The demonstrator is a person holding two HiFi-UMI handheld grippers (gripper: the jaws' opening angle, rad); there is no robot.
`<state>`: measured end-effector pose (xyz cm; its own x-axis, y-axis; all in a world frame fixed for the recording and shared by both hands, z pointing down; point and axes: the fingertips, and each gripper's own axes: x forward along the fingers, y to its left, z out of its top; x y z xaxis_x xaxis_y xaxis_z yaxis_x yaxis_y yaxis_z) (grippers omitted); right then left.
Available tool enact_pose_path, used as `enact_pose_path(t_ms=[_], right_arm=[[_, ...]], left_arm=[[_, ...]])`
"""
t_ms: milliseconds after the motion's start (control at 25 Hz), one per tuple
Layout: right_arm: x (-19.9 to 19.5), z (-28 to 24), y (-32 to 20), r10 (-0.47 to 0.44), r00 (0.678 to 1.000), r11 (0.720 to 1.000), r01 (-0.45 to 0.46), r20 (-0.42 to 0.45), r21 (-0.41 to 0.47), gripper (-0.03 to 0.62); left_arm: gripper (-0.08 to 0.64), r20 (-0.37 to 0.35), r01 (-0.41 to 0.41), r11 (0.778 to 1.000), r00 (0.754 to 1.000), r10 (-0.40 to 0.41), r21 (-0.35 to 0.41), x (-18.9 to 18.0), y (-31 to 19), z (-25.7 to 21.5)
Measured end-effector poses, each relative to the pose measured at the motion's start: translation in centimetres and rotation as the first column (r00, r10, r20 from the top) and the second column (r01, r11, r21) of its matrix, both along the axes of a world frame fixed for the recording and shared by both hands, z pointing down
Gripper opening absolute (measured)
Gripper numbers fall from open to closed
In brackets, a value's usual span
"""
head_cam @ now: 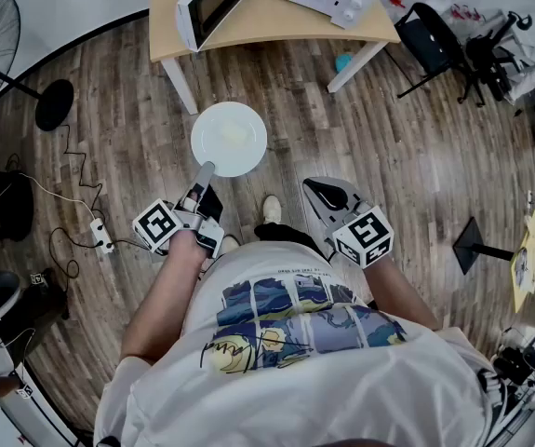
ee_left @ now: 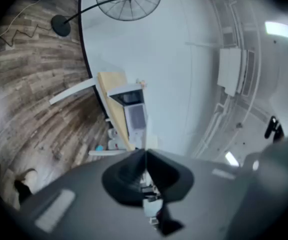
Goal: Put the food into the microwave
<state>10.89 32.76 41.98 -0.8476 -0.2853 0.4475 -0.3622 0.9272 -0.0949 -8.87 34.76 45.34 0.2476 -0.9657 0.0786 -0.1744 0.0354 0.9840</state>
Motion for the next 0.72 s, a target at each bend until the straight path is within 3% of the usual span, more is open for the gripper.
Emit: enact_pose_path(t_ms=[160,720], right_arm=[[0.8,-0.5,-4.3,-0.011,1.0,1.0,0.011,0.013,0.007,0.006],[7.4,0.4,-15.9,-0.006,0.999,1.0,0.005,0.047,0.006,0.009]], left_arm=[[0.015,0.03,-0.008,0.999,1.0,0.007,0.042,1.2,-4.0,-1.5],[0.015,0.053,0.024,0.999,0.998,-0.026,0.036,5.3,-16.9,-1.0]])
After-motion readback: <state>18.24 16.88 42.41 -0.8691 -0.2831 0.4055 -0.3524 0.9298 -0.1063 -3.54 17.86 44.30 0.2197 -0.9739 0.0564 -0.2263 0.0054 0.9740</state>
